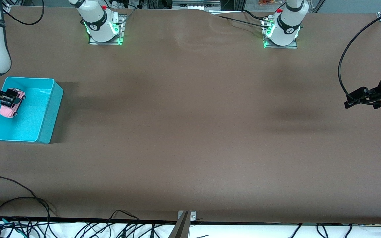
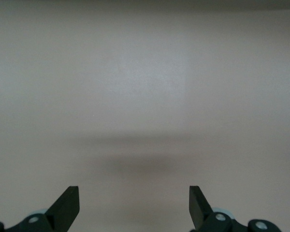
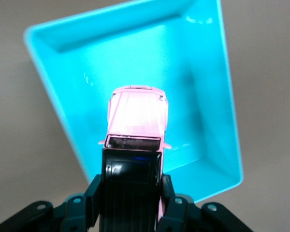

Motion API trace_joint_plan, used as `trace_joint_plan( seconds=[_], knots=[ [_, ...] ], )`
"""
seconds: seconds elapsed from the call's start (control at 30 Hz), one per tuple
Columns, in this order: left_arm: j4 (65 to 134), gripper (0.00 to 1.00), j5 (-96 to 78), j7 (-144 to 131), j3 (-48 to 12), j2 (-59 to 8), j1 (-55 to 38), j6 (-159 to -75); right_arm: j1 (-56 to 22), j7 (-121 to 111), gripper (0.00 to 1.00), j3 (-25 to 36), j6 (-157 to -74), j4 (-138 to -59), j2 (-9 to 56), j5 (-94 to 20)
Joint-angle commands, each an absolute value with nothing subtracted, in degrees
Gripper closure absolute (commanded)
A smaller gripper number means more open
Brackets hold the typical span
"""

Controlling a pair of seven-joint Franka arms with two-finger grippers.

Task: Wind and store pink jeep toy

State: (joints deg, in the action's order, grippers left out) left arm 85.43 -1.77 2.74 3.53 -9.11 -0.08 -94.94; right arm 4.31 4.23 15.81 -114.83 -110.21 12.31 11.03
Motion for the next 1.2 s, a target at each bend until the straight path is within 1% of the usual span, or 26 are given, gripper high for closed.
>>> trace_joint_plan(
  seconds=[0.0, 0.17, 0.3, 0.5, 0.8, 0.9, 1.0, 1.17],
  knots=[
    [83.23, 0.0, -3.43, 2.9, 3.52, -10.37, 0.35, -94.66, 5.89, 2.46, 1.0, 15.64, -122.68, -115.04, 15.55, 12.57],
    [83.23, 0.0, -3.43, 2.9, 3.52, -10.37, 0.35, -94.66, 7.73, 2.29, 1.0, 15.64, -129.72, -119.26, 19.24, 13.79],
    [83.14, 0.0, -3.34, 2.72, 3.43, -10.37, 0.26, -94.66, 8.35, 2.29, 1.0, 15.64, -132.1, -119.88, 22.14, 17.22],
    [83.23, 0.0, -3.43, 2.64, 3.52, -10.37, 0.35, -94.66, 8.44, 2.29, 1.0, 15.64, -132.36, -119.88, 23.64, 20.56],
    [83.14, 0.0, -6.33, 1.05, 3.52, -10.55, 0.79, -94.66, 8.88, 2.29, 1.0, 15.64, -132.36, -119.8, 23.64, 20.74],
    [83.23, 0.0, -6.42, 1.14, 3.52, -10.55, 1.05, -94.66, 8.79, 2.46, 0.98, 15.56, -132.01, -119.88, 23.47, 20.65],
    [83.14, 0.0, -6.33, 1.41, 3.52, -10.63, 1.05, -94.75, 8.79, 2.37, 1.0, 15.47, -131.49, -119.97, 22.68, 20.65],
    [83.23, 0.0, -6.07, 1.93, 3.52, -10.63, 1.05, -94.75, 9.05, 1.41, 1.0, 15.64, -130.78, -120.06, 22.32, 20.83]
  ],
)
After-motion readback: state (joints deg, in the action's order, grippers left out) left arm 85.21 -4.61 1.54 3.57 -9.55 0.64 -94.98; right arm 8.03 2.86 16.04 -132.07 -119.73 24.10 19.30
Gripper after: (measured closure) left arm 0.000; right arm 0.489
